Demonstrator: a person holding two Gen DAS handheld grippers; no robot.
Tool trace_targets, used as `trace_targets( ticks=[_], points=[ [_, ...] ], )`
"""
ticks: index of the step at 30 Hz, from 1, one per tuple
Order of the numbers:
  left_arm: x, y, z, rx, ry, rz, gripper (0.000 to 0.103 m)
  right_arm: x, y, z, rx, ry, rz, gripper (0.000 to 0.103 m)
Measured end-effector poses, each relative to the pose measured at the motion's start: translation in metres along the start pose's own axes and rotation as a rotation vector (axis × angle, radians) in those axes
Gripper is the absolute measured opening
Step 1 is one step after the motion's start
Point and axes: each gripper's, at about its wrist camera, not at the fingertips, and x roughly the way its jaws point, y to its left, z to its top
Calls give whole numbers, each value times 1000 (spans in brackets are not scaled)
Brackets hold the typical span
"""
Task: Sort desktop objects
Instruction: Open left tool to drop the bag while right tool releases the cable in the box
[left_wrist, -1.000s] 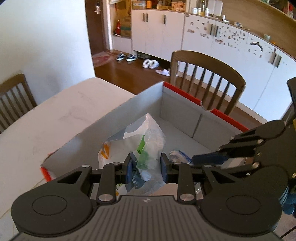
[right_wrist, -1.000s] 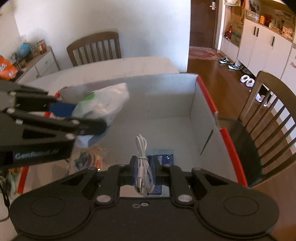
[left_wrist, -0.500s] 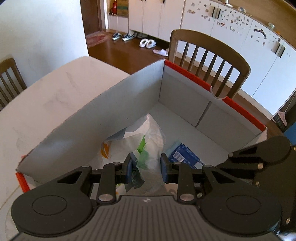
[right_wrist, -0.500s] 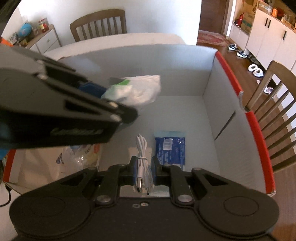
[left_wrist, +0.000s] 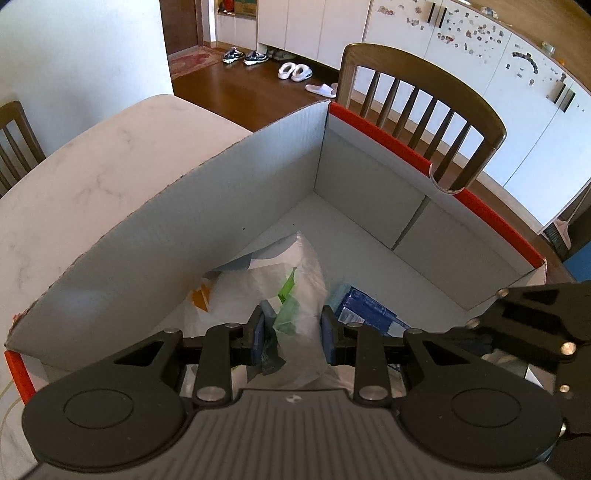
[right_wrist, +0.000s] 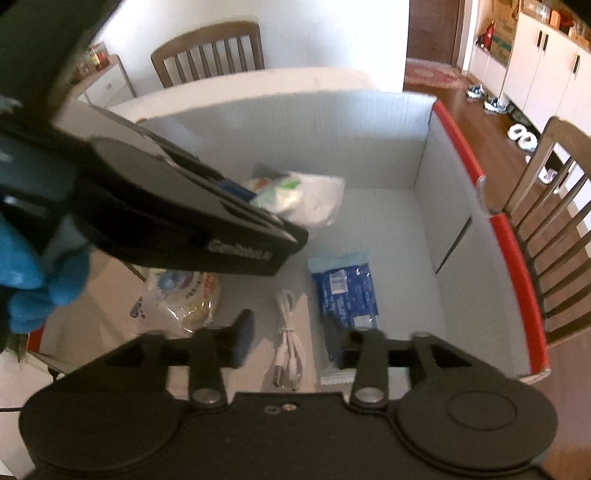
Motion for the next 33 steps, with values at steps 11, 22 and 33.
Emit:
trace_targets(
  ticks=[11, 22, 33],
  points=[
    [-7, 2, 3, -56, -46, 17, 67, -20, -2, -7, 6, -51, 30, 76],
    [-45, 2, -6, -89, -105, 8, 67, -46, 6, -10, 32, -106, 43, 84],
    [-93, 3, -27, -86, -127, 15, 67, -74, 24, -12, 12, -135, 19, 84]
  ],
)
